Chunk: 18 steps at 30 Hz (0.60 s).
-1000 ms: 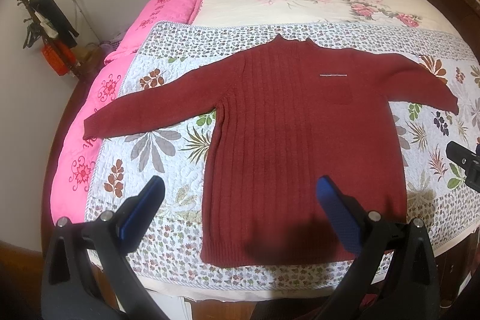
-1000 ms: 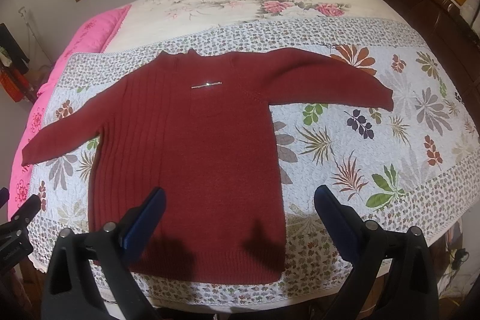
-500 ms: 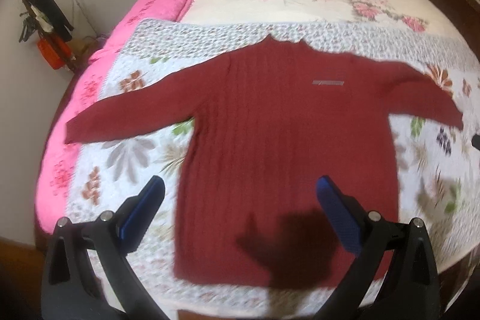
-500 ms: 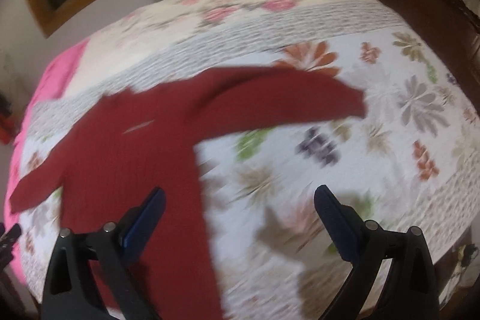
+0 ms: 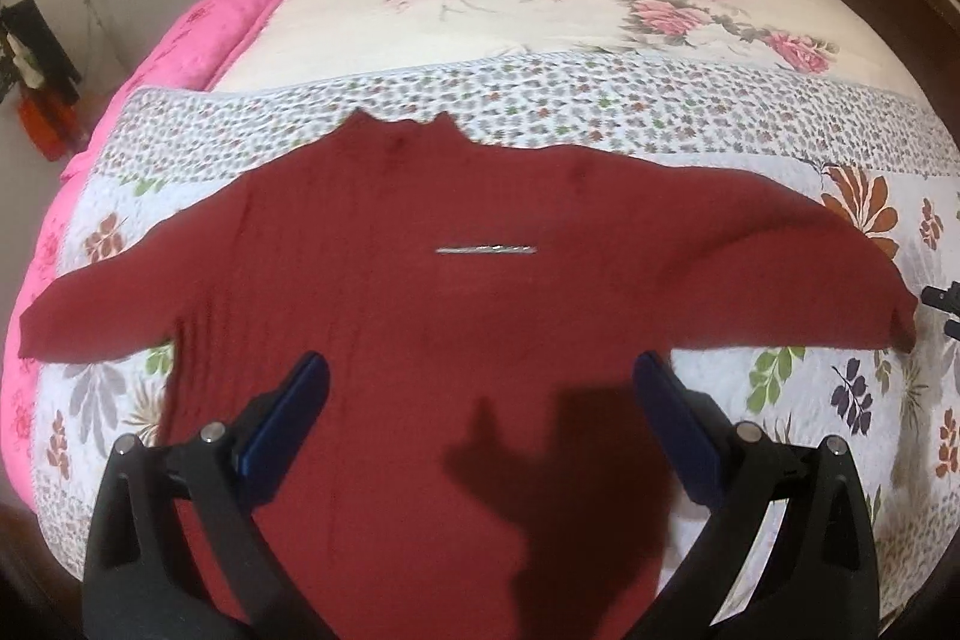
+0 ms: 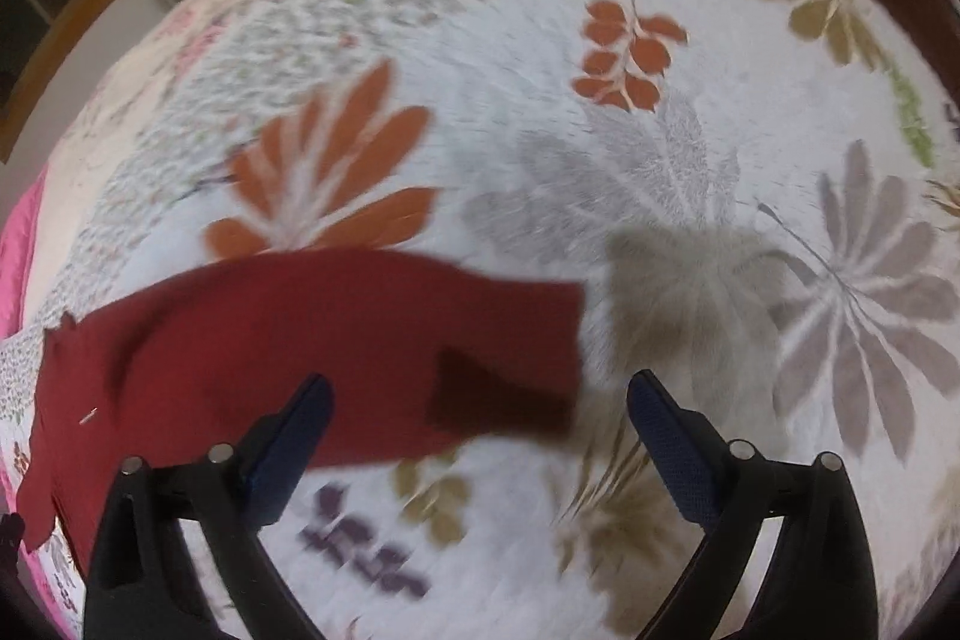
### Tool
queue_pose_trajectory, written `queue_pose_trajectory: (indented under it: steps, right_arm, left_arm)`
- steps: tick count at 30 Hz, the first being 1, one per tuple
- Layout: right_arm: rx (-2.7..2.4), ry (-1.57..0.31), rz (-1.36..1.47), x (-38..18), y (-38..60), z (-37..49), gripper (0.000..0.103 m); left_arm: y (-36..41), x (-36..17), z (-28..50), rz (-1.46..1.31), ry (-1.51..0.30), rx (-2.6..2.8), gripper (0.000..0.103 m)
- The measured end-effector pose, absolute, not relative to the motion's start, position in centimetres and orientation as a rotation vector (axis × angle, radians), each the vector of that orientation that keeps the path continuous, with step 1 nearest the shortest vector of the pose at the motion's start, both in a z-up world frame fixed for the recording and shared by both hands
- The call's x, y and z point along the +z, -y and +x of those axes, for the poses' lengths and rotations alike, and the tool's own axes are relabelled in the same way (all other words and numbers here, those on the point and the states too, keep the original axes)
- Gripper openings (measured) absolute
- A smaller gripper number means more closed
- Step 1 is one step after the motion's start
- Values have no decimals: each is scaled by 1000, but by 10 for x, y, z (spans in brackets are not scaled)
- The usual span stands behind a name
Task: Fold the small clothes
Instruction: 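Move the right tool to a sleeve cuff and close on it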
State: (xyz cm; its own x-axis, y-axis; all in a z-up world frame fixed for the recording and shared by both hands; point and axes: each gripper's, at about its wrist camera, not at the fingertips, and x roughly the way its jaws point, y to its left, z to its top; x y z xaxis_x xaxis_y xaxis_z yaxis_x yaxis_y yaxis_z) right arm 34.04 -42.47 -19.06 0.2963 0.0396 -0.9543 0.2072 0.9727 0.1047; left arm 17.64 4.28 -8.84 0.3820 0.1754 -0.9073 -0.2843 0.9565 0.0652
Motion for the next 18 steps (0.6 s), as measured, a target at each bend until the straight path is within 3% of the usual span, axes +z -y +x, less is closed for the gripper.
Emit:
queue_pose_trajectory:
  steps: [6,8,12,15,17,18]
  right_arm:
    - [-45,-1326,215,-222,444,358,86]
    - [-18,-1345,223,-231,449,361,75]
    - [3,-1336,254,-237,458,359,66]
    - [22,-1315,250,-236,467,356,44]
    - [45,-1312,240,-233,467,355,18]
    - [60,-1312,252,-228,466,353,17]
  left_arm:
    - [-36,-107,182,-74,-1181,323,100]
    - [-38,-110,182,-56,-1188,340,100]
    - [-43,-115,187,-49,-1190,357,100]
    - [-47,-118,194,-51,-1193,365,100]
    - [-52,-120,199,-64,-1195,374,100]
    - [-53,-120,201,-72,-1196,376,100]
